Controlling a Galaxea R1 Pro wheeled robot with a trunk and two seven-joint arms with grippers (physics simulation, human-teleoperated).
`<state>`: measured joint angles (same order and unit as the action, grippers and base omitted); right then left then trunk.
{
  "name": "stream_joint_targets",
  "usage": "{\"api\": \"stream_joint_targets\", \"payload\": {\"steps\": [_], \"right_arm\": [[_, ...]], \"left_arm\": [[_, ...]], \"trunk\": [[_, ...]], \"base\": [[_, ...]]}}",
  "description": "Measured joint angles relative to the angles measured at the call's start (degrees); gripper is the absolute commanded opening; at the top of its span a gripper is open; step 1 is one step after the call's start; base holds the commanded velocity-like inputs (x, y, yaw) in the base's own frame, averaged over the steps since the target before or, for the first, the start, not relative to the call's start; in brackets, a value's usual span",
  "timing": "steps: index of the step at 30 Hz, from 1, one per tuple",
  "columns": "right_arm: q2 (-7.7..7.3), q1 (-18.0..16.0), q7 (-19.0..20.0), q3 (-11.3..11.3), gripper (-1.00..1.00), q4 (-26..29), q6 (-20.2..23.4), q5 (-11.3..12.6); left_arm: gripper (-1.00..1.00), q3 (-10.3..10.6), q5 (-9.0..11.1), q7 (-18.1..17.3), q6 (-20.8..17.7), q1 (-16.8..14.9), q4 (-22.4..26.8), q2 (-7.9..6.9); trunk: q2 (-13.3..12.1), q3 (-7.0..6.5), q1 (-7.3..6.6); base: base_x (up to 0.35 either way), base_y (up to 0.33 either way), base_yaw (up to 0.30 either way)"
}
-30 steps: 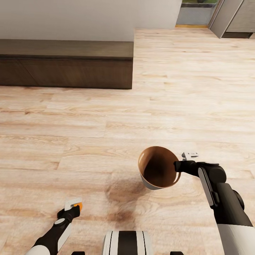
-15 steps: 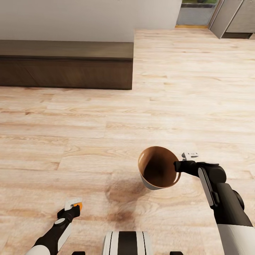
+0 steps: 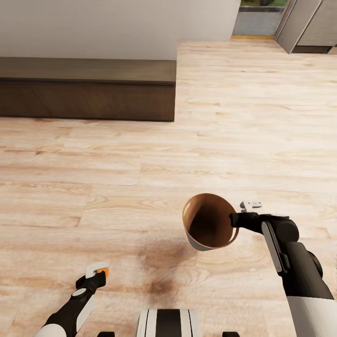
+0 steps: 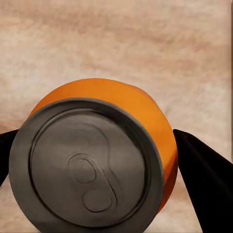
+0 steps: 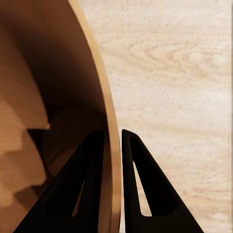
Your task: Put the three can of soda from the living room inside the tash can in the kitchen.
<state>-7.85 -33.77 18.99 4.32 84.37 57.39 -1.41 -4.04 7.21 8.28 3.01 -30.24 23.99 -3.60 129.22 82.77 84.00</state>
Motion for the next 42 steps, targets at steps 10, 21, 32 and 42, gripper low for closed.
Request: {"api": "stream_joint_targets", "payload": {"steps": [10,21,32,42], "right_arm": [[0.02,0.01,0.00,-0.06,-1.00,0.00,0.00,0.02],[0.10,0.16,0.00,-0.25,-1.00,-0.07,0.01,-0.13],[0.11,0.39,-0.05,-0.26,-1.00,-0.17,-0.09,-0.17],[0.12,1.18,-0.14,-0.26,-1.00,-0.56,-0.24,-0.18]], "left_arm": [[-1.00,0.06,0.00,0.00,0.00,0.00,0.01,0.07],[-1.00,0.09,0.07,0.00,0.06,0.00,0.10,0.04],[-1.00,0.09,0.08,-0.07,0.06,0.00,0.19,0.07],[-1.00,0.02,0.08,-2.30,2.07,0.00,0.20,0.02]], "trunk": [[-4.01,-2.19,-2.20],[-8.42,-5.17,-4.61],[-12.83,-8.17,-7.03],[-16.84,-10.91,-9.22]], "base": [[0.000,0.000,0.000],[0.000,0.000,0.000],[0.000,0.000,0.000],[0.000,0.000,0.000]]}}
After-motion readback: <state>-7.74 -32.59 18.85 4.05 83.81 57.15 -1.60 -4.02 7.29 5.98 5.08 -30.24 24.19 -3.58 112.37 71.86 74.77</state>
